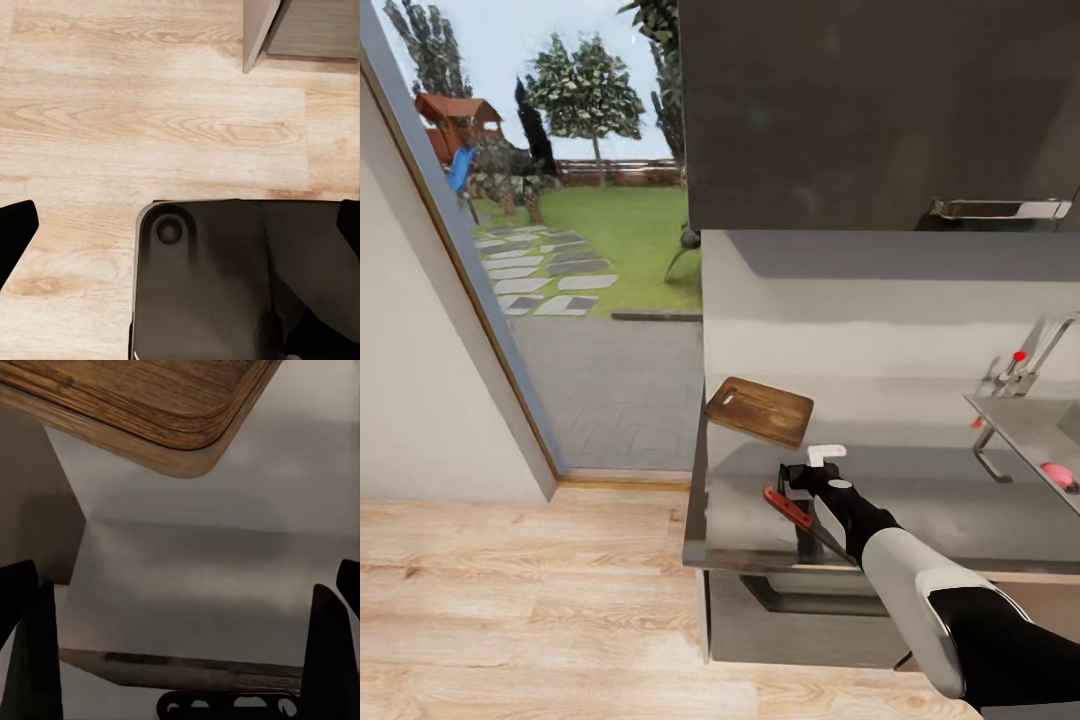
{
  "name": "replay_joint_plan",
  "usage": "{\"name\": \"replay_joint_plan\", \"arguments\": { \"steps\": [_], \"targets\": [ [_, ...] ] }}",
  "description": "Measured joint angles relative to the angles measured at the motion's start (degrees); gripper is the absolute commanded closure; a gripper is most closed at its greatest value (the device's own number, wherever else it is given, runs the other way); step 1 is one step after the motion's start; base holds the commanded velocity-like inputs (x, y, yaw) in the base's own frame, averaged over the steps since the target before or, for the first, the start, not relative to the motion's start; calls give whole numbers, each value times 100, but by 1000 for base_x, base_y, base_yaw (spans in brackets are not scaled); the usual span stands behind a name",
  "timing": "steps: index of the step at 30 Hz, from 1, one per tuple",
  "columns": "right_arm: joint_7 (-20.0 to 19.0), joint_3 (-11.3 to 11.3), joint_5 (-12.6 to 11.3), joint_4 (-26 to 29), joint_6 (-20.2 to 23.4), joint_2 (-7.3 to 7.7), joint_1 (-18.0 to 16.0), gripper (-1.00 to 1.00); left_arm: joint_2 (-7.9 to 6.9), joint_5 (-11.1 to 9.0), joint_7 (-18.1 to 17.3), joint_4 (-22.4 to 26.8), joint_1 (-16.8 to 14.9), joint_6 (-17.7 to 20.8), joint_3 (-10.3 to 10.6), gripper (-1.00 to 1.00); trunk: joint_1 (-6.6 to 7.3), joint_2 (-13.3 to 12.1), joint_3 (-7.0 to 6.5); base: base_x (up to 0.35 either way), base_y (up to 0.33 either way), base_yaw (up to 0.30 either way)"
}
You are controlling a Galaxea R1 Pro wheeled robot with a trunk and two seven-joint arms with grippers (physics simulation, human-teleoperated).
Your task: In the kitchen, take the Vidalia onion out of the sink, dice it on the chopping board with the paring knife, put the diced onion into the bowl on the countertop, then place both the paring knife and the chopping board into the sink.
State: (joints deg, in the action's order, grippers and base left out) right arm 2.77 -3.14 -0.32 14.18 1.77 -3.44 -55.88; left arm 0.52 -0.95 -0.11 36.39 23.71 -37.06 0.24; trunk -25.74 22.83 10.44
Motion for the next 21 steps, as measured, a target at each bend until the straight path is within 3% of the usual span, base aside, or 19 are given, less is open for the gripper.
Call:
{"name": "replay_joint_plan", "arguments": {
  "steps": [21],
  "targets": [
    [-14, 0, 2, 3, 2, 6, 0, -100, 0, 0, -5, 0, 0, -7, 0, -100, -1, -1, 0, 2, 0, 0]
  ]
}}
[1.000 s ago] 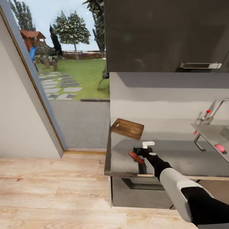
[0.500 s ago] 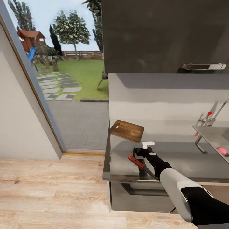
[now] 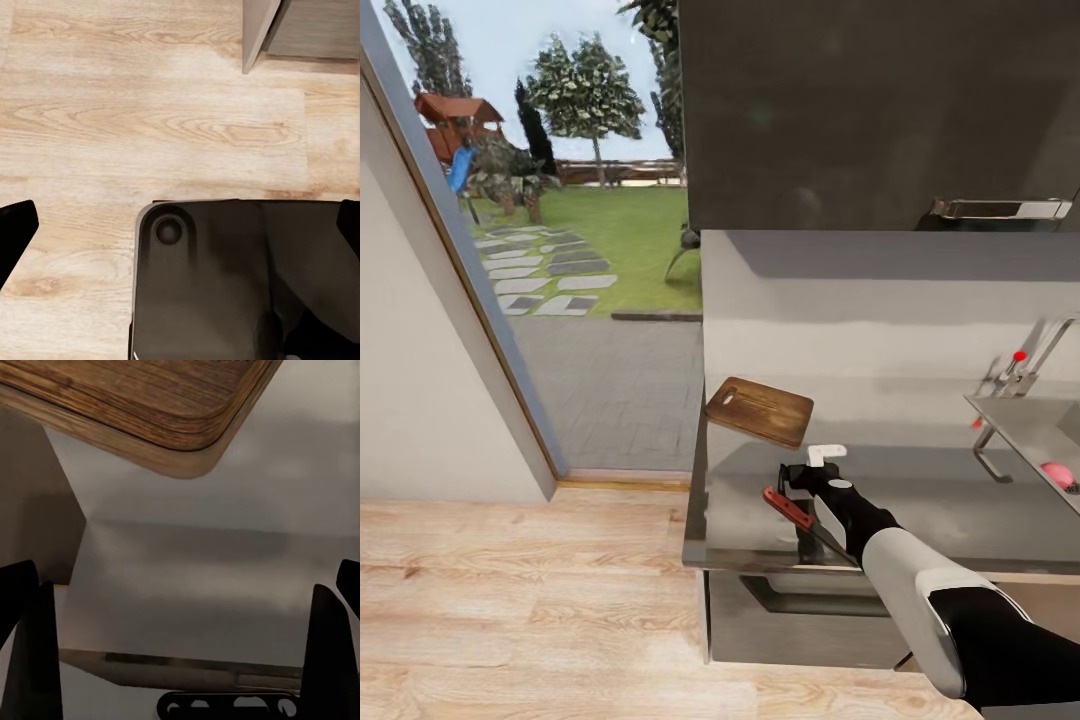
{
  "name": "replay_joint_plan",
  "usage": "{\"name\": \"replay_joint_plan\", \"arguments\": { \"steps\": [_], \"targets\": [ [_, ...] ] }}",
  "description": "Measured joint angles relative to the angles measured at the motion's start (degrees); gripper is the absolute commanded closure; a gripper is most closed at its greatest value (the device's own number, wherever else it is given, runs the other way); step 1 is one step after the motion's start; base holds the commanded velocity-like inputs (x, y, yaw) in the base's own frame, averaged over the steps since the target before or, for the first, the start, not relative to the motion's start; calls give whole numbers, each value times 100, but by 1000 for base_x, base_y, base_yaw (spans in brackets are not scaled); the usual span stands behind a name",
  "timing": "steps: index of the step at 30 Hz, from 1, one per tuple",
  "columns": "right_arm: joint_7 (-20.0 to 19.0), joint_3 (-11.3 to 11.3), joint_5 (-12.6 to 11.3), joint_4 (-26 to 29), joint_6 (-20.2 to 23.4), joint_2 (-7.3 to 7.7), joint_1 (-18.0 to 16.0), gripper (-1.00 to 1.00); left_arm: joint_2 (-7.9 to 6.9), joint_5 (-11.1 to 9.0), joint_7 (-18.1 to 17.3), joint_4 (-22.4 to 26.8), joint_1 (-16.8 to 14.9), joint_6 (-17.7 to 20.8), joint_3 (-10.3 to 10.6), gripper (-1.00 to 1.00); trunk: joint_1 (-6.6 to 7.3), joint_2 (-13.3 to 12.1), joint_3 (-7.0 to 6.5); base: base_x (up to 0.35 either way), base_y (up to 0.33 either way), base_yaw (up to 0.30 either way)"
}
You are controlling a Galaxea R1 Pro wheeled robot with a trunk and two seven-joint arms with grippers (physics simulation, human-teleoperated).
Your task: In the kitchen, take the Vidalia onion out of the sink, dice it on the chopping board with the paring knife, put the diced onion into the bowl on the countertop, then place both the paring knife and the chopping board into the sink.
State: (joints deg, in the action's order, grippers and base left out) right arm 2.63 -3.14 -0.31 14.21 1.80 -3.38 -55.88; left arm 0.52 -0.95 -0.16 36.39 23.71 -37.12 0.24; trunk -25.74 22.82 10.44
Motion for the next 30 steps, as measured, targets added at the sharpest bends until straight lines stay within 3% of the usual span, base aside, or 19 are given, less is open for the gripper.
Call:
{"name": "replay_joint_plan", "arguments": {
  "steps": [9, 17, 30],
  "targets": [
    [29, -4, 34, 96, 19, 4, 2, -100, 0, 0, 0, -8, 0, 0, 0, -100, -1, -2, 1, 0, 0, 0],
    [39, -11, 26, 920, 134, 10, 2, -100, 0, 0, 0, -8, 0, 1, 0, -100, -1, -2, 1, 0, 0, 0],
    [33, -33, 11, 2332, 1325, -6, 8, -100, 0, 0, 0, -17, 0, 9, 0, -100, 0, -1, 1, 0, 0, 0]
  ]
}}
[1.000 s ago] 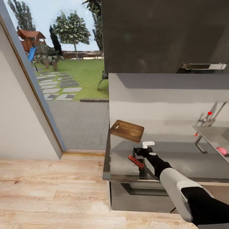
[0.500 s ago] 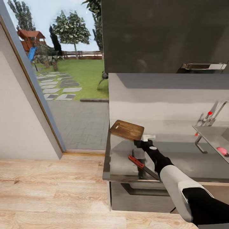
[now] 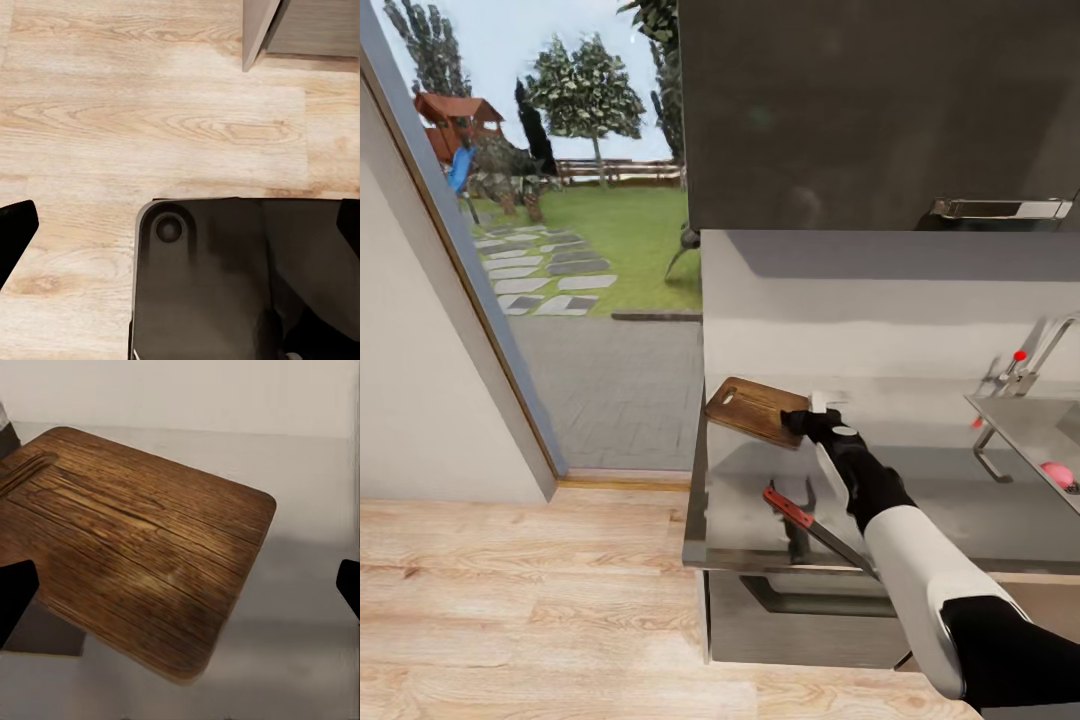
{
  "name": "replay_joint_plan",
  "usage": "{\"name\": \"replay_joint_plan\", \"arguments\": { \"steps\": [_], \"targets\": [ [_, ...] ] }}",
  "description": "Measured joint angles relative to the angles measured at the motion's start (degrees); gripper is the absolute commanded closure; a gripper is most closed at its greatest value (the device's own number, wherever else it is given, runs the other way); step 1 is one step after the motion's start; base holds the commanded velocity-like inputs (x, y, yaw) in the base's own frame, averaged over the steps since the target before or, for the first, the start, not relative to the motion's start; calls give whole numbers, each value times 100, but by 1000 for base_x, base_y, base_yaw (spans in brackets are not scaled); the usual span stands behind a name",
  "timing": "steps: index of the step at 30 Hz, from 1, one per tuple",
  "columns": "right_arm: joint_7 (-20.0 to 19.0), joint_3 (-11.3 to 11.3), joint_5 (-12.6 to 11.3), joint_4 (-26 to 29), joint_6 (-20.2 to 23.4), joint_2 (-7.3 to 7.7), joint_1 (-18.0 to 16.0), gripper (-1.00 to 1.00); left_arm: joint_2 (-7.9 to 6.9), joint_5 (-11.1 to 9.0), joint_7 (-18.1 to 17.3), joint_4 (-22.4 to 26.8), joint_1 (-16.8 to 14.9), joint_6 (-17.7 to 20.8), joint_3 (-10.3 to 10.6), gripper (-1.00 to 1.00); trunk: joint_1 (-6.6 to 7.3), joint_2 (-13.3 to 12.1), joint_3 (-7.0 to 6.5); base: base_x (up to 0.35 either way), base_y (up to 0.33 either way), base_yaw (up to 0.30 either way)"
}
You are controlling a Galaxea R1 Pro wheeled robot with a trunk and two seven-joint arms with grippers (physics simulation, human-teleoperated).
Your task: In the kitchen, take the Vidalia onion out of the sink, dice it on the chopping board with the paring knife, put the diced onion into the bowl on the countertop, then place both the paring knife and the chopping board into the sink.
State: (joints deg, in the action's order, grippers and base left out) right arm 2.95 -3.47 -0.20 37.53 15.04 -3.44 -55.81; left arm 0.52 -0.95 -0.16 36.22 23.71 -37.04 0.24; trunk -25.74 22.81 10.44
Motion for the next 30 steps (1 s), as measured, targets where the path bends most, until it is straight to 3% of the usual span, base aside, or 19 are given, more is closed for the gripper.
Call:
{"name": "replay_joint_plan", "arguments": {
  "steps": [7, 30],
  "targets": [
    [-1, -4, -3, 483, 344, 2, 31, -100, 0, 0, 0, 0, 0, 0, 0, -100, 0, 0, 0, 0, 0, 0],
    [-1, -4, 3, 512, 418, 9, 39, -100, 6, 0, 0, 2, 0, 1, 0, -100, 1, 0, 0, 90, 152, 0]
  ]
}}
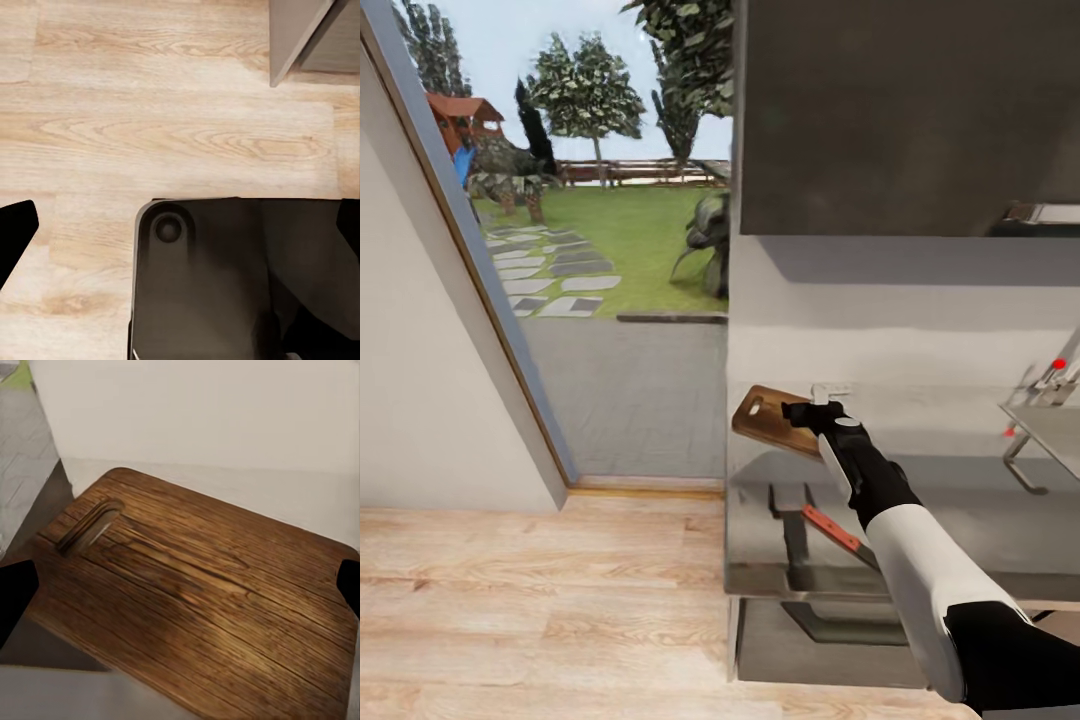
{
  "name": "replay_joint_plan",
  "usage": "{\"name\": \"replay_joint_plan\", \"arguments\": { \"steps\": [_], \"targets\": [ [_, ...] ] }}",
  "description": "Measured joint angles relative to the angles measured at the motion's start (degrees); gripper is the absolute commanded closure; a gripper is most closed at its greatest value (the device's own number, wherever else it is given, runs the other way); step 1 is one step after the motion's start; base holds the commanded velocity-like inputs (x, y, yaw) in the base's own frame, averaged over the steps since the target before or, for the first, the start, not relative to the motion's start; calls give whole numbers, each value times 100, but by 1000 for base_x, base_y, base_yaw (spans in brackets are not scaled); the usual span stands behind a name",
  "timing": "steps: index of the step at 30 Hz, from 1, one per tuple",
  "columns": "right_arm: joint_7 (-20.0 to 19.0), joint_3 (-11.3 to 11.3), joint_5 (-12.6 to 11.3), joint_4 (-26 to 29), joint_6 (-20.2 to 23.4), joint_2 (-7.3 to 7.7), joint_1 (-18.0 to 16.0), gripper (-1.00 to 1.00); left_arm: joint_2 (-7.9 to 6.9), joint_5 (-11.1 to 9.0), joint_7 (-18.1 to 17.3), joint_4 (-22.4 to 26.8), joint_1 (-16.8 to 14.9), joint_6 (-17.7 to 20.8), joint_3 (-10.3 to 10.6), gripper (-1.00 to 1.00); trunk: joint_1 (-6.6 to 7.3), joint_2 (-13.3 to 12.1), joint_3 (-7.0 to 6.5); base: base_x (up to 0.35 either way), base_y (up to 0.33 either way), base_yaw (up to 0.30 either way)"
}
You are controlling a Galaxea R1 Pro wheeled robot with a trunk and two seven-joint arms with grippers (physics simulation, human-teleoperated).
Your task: In the kitchen, take the Vidalia onion out of the sink, dice it on the chopping board with the paring knife, put the diced onion into the bowl on the countertop, then place both the paring knife and the chopping board into the sink.
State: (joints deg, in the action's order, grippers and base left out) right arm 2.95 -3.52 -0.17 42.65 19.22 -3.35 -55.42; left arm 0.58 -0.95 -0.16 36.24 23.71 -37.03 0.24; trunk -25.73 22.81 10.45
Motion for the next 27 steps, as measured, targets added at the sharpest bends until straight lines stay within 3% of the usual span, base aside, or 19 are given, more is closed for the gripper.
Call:
{"name": "replay_joint_plan", "arguments": {
  "steps": [20, 27],
  "targets": [
    [4, 1, -6, -35, -4, 0, 0, -100, -1, 0, 0, 6, 0, 0, 0, -100, -1, 0, 0, 16, 10, 0],
    [7, 0, -6, -43, 3, 0, 0, -100, -2, 0, 0, 8, 0, 0, 0, -100, 0, 0, 0, 69, 119, 0]
  ]
}}
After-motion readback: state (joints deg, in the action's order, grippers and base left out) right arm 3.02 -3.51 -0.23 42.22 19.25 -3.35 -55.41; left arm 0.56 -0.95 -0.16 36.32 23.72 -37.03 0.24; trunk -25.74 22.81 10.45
